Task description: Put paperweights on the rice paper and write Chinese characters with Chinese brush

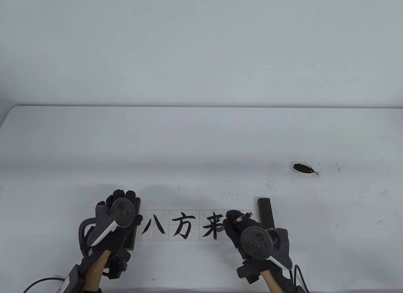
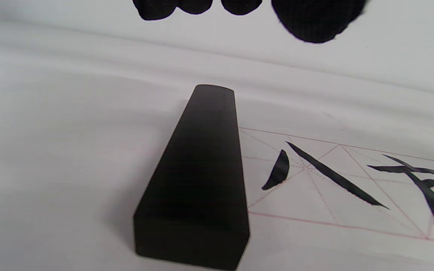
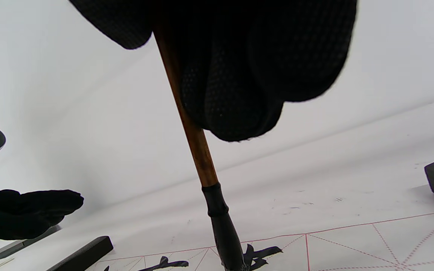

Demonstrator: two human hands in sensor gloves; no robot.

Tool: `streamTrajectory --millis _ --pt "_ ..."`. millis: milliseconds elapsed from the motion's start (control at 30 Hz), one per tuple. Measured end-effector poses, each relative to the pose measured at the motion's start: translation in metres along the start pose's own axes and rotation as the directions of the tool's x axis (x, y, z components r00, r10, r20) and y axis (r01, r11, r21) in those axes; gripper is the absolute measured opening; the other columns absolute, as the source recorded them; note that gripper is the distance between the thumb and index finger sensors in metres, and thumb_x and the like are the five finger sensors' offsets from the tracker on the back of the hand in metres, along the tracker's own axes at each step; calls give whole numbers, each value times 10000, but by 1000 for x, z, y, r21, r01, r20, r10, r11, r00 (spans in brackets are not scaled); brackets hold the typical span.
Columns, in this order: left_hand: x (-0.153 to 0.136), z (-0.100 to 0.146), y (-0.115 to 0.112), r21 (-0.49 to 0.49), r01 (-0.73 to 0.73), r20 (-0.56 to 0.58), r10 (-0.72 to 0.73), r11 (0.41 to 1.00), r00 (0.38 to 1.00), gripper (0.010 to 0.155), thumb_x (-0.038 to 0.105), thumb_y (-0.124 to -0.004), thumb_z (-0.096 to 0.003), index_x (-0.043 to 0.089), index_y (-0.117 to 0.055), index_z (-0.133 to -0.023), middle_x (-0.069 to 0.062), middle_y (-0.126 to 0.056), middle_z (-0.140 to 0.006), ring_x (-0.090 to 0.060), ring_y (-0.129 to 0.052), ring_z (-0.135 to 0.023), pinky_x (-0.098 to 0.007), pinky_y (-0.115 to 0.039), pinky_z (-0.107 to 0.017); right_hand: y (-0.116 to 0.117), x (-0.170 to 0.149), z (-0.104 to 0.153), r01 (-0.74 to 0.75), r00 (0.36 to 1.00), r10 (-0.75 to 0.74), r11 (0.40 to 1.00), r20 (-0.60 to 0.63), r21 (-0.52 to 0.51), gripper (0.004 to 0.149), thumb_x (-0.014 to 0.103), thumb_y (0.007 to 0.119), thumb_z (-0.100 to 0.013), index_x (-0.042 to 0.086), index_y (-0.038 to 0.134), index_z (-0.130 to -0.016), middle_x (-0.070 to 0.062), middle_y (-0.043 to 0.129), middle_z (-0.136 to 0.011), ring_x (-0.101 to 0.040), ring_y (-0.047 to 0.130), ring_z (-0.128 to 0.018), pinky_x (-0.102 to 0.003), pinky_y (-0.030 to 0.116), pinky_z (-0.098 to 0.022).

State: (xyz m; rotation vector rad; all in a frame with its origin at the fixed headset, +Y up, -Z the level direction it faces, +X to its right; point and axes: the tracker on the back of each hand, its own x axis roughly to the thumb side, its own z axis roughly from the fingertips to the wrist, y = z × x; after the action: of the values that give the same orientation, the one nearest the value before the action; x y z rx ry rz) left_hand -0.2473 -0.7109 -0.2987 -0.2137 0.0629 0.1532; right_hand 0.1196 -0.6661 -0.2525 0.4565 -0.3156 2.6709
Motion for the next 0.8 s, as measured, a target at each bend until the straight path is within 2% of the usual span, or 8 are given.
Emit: streamTrajectory --millis 367,433,633,700,800 --pt "0 0 -1 -5 3 1 -3 1000 1000 824 541 -602 -516 335 -202 -1207 -88 -200 -1285 -378 -314 -1210 -530 -190 -861 -15 -9 0 4 998 1 998 -68 63 427 356 667 -570 40 783 -832 -173 969 -648 -270 1011 -445 -349 864 -304" --pt "1 0 -1 -6 4 0 -4 1000 1000 824 541 -603 -516 336 -202 -1207 -85 -199 -1286 -380 -312 -1209 -530 -191 -861 -24 -13 2 12 996 -6 998 -86 60 428 356 668 -569 38 785 -830 -176 970 -645 -272 1011 -442 -349 864 -300" --pt "1 0 -1 -4 5 1 -5 1000 1000 824 541 -602 -517 334 -202 -1207 -85 -199 -1286 -379 -312 -1210 -530 -190 -861 -52 -32 9 72 992 -74 997 -104 -17 435 349 679 -568 24 780 -839 -190 964 -657 -286 1007 -453 -360 861 -307" --pt "1 0 -1 -1 7 2 -7 1000 1000 824 541 -603 -516 334 -203 -1207 -91 -201 -1285 -378 -314 -1209 -530 -191 -861 -52 -43 10 42 996 -49 996 -74 -83 436 357 694 -558 34 784 -837 -177 970 -656 -272 1014 -454 -350 867 -306" --pt "1 0 -1 -2 9 0 -9 1000 1000 823 541 -602 -516 336 -204 -1206 -84 -200 -1286 -378 -313 -1210 -530 -192 -861 -43 -56 14 36 999 -43 969 -23 -246 422 395 738 -523 78 824 -789 -122 1001 -602 -213 1035 -402 -301 884 -268"
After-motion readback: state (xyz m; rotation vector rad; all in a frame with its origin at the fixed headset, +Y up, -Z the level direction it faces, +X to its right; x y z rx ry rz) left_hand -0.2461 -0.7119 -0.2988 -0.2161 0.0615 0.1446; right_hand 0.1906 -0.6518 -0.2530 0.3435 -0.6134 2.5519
